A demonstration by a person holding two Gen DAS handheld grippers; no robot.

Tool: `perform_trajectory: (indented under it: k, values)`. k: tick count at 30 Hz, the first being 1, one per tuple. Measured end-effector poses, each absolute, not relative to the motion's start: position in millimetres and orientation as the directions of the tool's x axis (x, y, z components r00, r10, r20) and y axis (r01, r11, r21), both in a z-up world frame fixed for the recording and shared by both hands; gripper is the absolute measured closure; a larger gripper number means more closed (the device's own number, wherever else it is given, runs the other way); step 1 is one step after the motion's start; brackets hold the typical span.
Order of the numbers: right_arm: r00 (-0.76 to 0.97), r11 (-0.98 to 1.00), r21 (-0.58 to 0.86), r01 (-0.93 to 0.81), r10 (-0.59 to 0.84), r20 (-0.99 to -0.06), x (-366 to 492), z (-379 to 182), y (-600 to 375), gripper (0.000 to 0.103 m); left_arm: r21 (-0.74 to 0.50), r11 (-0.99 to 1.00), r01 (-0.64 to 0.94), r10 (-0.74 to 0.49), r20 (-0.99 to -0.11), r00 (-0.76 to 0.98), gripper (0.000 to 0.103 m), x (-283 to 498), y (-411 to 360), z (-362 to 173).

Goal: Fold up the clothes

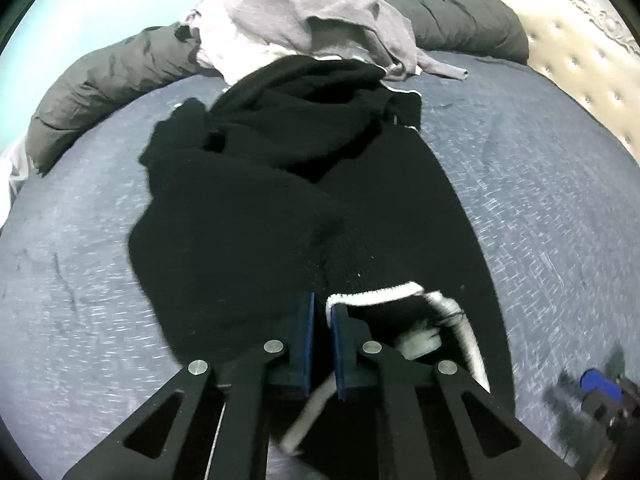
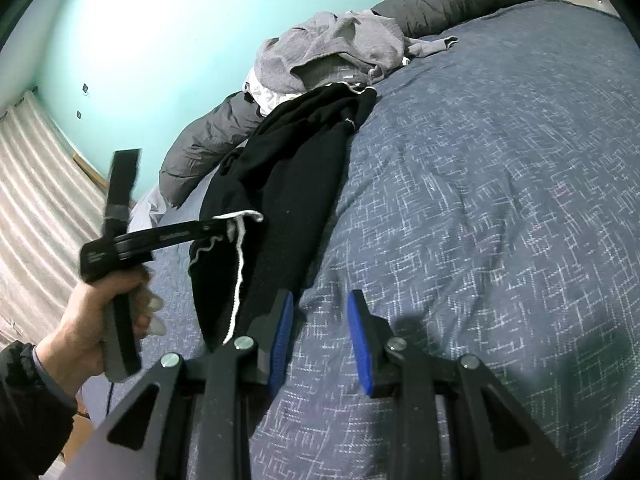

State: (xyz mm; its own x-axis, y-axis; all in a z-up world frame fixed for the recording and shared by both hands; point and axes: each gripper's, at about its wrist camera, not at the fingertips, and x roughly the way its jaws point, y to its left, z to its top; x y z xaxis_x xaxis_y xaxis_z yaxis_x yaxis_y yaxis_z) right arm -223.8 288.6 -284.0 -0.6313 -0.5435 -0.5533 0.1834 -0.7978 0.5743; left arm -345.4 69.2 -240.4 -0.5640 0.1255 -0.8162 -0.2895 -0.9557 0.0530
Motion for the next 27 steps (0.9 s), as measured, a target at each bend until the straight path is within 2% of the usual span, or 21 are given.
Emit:
perform_trajectory:
  k: [5,12,19,22,25,26,27]
  values:
    - [-0.636,-0.801,0.568,0.189,-0.541,-0.550,-222,-283,287,0.075,0.082,-0.954,-0.290,0.120,-0.779,-0.616,0.096,-313,33,-207]
    - [-0.640,-0.806,0.563,0.182,-0.532,-0.555,-219,-282,288,0.075,0.052,-0.983,-0.174,0.077,-0.748,-0.660,0.096,-262,-56,-170]
    - [-0.635,-0.810,0.558,0.179,-0.529,-0.564,-218,-283,287,0.075,-0.015,-1.000,-0.013,0.020,-0.779,-0.626,0.101,-228,-136,-184]
    - [-0.630,-0.812,0.554,0.183,-0.529,-0.568,-218,-284,285,0.075,0.020,-1.000,0.005,-0.019,-0.809,-0.588,0.102,-221,-143,-202]
    - [-0.628,-0.812,0.553,0.184,-0.530,-0.569,-219,-284,285,0.075,-0.001,-1.000,0.030,-0.017,-0.803,-0.595,0.101,-216,-145,-202]
    - [-0.629,-0.812,0.554,0.183,-0.530,-0.569,-219,-284,285,0.075,-0.006,-0.999,0.044,-0.021,-0.798,-0.602,0.098,-215,-146,-200]
    - [-0.629,-0.811,0.556,0.182,-0.530,-0.568,-220,-284,285,0.075,-0.007,-0.999,0.042,-0.020,-0.791,-0.611,0.090,-214,-143,-197]
